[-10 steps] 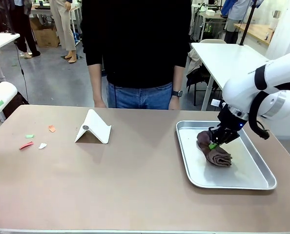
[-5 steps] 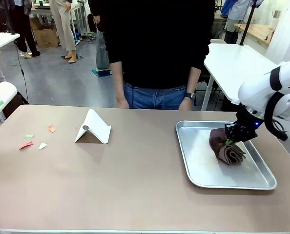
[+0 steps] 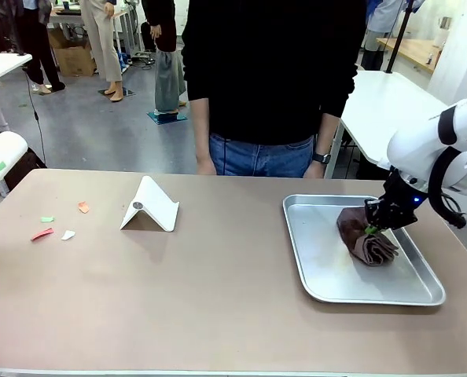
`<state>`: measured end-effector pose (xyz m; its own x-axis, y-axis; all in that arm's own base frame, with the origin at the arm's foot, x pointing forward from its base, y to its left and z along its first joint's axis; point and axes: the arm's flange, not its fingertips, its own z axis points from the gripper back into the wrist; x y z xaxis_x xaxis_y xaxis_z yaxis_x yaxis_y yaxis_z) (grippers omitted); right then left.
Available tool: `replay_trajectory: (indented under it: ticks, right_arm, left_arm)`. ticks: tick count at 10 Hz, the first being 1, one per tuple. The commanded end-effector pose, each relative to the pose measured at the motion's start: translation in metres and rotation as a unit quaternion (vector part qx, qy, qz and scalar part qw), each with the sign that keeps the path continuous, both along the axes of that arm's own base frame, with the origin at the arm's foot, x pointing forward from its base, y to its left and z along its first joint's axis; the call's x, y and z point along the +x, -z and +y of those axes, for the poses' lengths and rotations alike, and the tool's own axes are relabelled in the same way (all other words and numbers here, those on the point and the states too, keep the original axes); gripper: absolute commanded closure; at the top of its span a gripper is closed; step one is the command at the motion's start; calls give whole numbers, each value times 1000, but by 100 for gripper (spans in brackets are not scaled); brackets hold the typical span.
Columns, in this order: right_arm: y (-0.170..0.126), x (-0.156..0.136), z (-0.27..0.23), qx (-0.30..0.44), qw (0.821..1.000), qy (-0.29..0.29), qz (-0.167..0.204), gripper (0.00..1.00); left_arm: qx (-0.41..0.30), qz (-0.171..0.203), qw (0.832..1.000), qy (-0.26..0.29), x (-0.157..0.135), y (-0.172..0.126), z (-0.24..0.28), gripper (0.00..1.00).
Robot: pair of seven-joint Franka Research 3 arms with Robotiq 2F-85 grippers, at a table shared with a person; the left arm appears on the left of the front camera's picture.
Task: Clean the surface of the table.
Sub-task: If a person points to the right, clean the right side of the table with your right hand, and if they point to the left, clean the left side with your left hand.
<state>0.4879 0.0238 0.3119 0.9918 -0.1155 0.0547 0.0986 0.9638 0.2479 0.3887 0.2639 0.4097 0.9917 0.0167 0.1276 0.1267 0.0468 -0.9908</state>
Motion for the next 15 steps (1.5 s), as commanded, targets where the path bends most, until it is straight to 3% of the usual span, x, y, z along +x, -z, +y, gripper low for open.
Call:
replay_trajectory:
  ticks: [1,7,11,13,15]
  right_arm:
    - [6,-5,17,38,999,-29,4,90]
    - [-4,-7,85,65,987,-143,13,90]
    - [-6,-9,89,61,987,-149,12,90]
    - [-26,-12,69,110,983,-146,8,90]
    - [-71,-20,20,226,964,-136,18,90]
  left_arm:
    - [-3,0,1000,1,-4,-4,2,100]
    - [-3,0,1000,1,-4,-4,2,100]
    - [-3,0,1000,1,-4,-4,2,100]
    - [-3,0,1000,1,-4,-4,2,100]
    - [-3,0,1000,1,-4,-4,2,100]
